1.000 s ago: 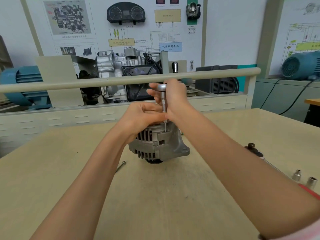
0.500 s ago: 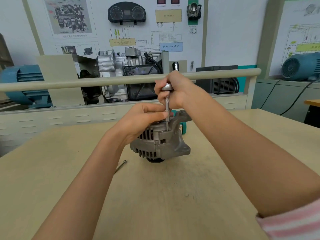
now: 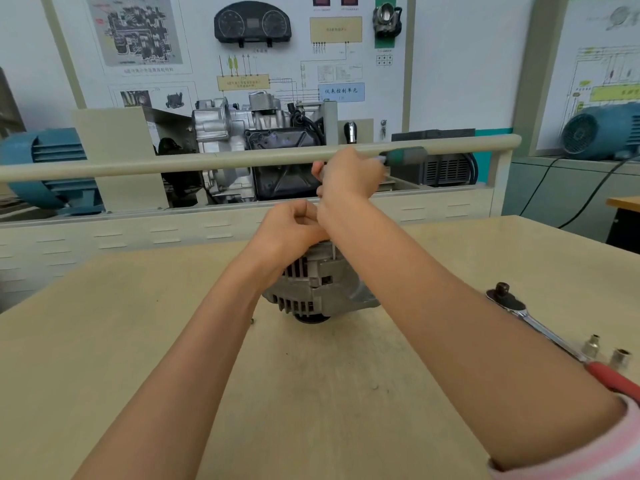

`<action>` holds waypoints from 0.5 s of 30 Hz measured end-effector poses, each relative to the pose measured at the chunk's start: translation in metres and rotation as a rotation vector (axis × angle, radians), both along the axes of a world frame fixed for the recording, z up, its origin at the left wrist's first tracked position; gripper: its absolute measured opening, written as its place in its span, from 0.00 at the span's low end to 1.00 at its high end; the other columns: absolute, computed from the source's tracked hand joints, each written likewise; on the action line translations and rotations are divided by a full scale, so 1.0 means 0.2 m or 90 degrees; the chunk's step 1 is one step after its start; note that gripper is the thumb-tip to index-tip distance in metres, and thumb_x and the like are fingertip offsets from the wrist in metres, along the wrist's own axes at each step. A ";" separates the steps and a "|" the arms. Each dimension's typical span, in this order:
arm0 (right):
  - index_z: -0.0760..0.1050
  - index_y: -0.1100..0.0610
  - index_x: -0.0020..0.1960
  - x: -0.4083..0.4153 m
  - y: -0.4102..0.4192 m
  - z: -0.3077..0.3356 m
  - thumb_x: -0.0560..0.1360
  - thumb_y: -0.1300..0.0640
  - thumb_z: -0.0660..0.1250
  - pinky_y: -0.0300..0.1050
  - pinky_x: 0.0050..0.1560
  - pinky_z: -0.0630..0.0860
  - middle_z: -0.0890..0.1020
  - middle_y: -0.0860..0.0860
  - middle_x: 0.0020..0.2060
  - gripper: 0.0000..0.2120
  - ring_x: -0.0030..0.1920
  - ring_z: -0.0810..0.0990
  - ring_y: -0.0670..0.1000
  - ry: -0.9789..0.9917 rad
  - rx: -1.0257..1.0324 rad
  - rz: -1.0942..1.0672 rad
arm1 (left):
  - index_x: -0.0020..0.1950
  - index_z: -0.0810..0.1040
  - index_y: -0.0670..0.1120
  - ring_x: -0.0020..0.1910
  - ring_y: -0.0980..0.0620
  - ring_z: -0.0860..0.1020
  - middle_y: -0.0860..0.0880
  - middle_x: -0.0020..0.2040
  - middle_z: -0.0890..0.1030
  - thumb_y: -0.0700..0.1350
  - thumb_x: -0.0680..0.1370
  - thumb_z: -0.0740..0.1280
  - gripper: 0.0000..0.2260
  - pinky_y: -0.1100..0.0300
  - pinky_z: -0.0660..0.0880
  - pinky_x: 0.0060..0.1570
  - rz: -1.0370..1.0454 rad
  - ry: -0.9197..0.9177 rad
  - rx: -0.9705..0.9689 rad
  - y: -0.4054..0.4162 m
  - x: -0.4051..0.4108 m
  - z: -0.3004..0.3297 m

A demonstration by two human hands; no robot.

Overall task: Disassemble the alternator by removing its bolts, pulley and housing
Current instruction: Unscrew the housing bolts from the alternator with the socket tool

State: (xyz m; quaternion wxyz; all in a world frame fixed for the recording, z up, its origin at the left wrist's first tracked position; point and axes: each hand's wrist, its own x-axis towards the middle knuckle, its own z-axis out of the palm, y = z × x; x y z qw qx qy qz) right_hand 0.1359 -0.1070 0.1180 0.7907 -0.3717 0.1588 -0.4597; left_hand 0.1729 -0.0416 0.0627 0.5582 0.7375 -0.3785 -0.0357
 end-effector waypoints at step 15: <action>0.69 0.59 0.46 -0.04 -0.13 0.04 0.78 0.65 0.51 0.32 0.14 0.53 0.67 0.46 0.17 0.09 0.15 0.64 0.41 0.077 0.005 0.436 | 0.38 0.85 0.48 0.40 0.54 0.82 0.49 0.39 0.85 0.39 0.71 0.73 0.05 0.59 0.78 0.51 -0.119 0.070 0.002 0.05 0.02 0.02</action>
